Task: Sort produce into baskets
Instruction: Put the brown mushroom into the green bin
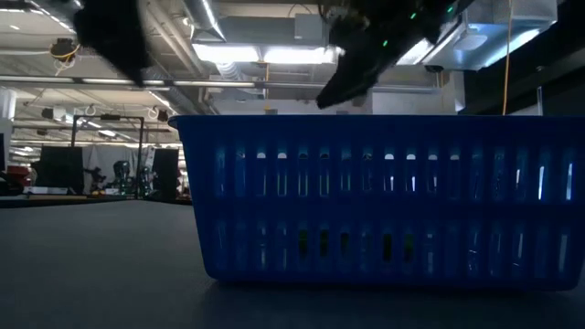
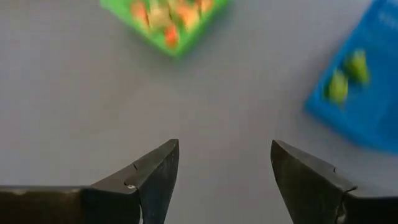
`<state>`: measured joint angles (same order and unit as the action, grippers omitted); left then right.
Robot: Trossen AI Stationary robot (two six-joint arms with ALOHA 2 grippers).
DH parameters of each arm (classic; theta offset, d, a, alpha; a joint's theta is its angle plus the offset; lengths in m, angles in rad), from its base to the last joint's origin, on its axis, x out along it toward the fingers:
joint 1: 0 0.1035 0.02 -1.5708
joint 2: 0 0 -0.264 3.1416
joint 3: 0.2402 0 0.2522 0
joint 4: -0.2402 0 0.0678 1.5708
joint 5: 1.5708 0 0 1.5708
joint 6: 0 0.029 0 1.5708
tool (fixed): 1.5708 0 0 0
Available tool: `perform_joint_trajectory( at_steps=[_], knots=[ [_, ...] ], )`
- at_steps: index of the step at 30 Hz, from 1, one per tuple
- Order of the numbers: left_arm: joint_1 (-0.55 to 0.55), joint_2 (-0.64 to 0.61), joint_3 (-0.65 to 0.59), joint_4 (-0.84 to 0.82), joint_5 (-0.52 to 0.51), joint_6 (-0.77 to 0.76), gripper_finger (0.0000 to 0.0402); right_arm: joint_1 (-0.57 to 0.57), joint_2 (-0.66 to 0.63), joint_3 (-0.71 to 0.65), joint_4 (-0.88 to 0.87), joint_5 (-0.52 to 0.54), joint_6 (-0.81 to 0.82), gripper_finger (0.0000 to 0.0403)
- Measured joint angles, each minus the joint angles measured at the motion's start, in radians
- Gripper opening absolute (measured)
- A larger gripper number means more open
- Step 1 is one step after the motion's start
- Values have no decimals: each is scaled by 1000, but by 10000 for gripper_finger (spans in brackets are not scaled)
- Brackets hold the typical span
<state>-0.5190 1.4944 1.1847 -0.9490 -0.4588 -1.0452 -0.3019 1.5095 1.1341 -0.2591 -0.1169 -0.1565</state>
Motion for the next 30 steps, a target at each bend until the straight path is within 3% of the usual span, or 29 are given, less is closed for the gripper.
perform_joint_trajectory(
  at_steps=[5,12,19,22,30],
  knots=[
    [-56,0,0,-102,223,-54,249,164,-45,-50,17,0,-6,195],
    [-139,12,0,-201,422,-57,249,341,-26,-104,34,22,-7,195],
    [-265,90,0,-194,603,-60,249,435,-25,-135,30,101,-4,195],
    [-320,133,0,-193,660,-56,249,452,-25,-141,34,126,8,195],
    [-443,215,0,-194,691,-12,249,453,-25,-147,33,160,53,195]
  ],
)
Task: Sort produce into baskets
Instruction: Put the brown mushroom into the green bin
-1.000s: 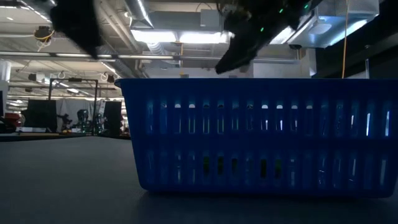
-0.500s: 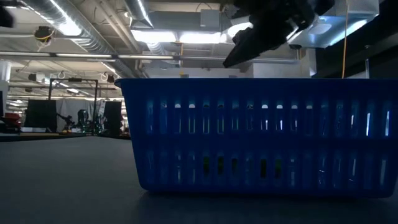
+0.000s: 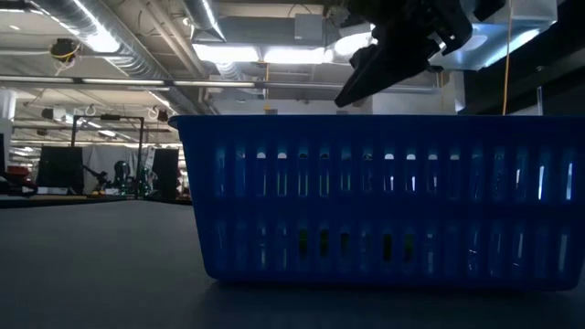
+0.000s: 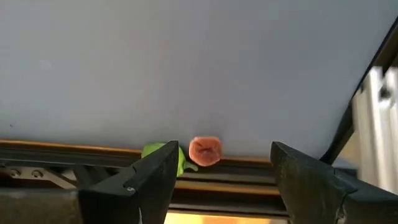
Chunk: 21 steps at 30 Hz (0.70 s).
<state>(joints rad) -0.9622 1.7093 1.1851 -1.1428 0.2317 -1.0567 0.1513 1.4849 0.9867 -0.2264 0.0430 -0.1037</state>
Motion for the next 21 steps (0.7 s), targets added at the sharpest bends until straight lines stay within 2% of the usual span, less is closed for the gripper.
perform_joint_trajectory(
  at_steps=[6,10,21],
  knots=[
    [-73,35,0,-43,-5,19,249,0,0,0,-2,0,26,195],
    [-117,35,-26,-37,-12,-20,249,0,0,0,-2,0,32,195],
    [-133,35,-141,93,4,-30,249,0,0,0,-2,1,32,195]
  ],
)
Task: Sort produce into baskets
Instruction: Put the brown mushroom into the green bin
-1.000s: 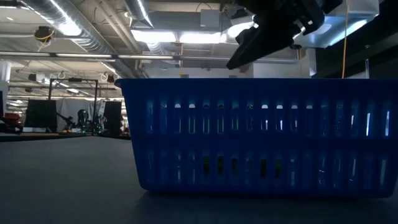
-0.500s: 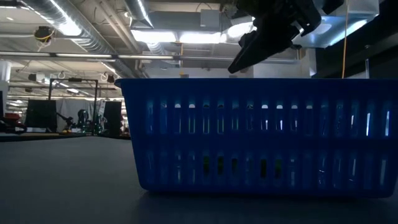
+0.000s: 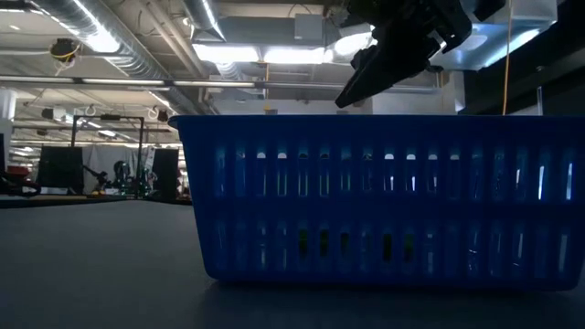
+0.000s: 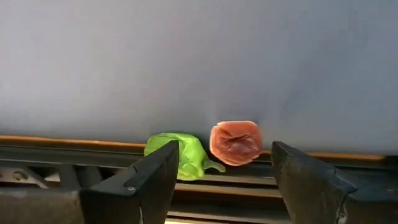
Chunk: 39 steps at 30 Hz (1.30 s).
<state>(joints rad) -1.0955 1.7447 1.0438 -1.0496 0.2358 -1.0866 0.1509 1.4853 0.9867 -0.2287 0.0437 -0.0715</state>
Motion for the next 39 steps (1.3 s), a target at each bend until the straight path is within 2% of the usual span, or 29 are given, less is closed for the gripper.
perform_joint_trajectory(
  at_steps=[9,15,25,34,39],
  knots=[
    [-6,0,-44,55,3,-3,237,-1,0,0,0,4,13,195],
    [-6,0,-56,80,3,6,178,-1,0,0,-1,78,23,195],
    [10,-2,-56,79,7,-9,88,-1,0,0,-10,79,48,195],
    [86,-60,-56,78,-4,-18,85,-1,0,0,-10,80,41,195],
    [139,-127,-56,78,-51,-31,81,-1,0,0,-9,80,41,195]
  ],
)
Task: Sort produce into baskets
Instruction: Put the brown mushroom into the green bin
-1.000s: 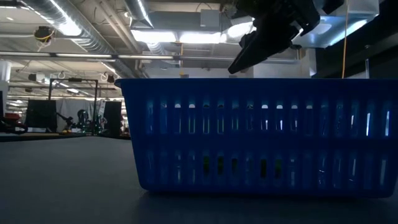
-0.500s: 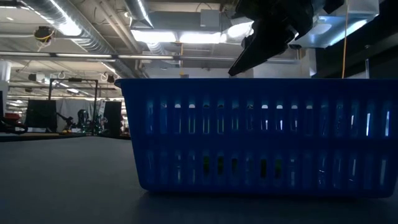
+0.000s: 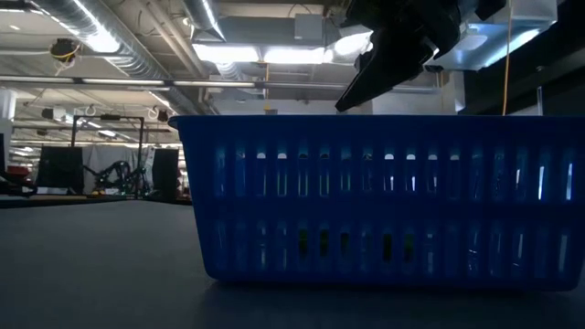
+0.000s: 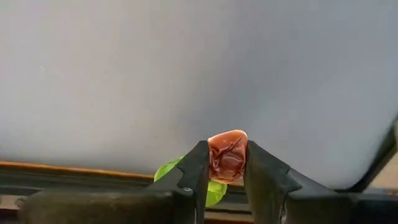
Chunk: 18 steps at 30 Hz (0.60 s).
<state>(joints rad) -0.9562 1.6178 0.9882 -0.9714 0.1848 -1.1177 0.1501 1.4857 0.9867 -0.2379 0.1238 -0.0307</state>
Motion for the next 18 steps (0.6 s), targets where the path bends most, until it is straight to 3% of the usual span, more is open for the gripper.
perform_joint_trajectory(
  at_steps=[18],
  knots=[
    [163,-270,1,37,-386,-30,86,0,0,0,5,-3,4,195]
  ],
)
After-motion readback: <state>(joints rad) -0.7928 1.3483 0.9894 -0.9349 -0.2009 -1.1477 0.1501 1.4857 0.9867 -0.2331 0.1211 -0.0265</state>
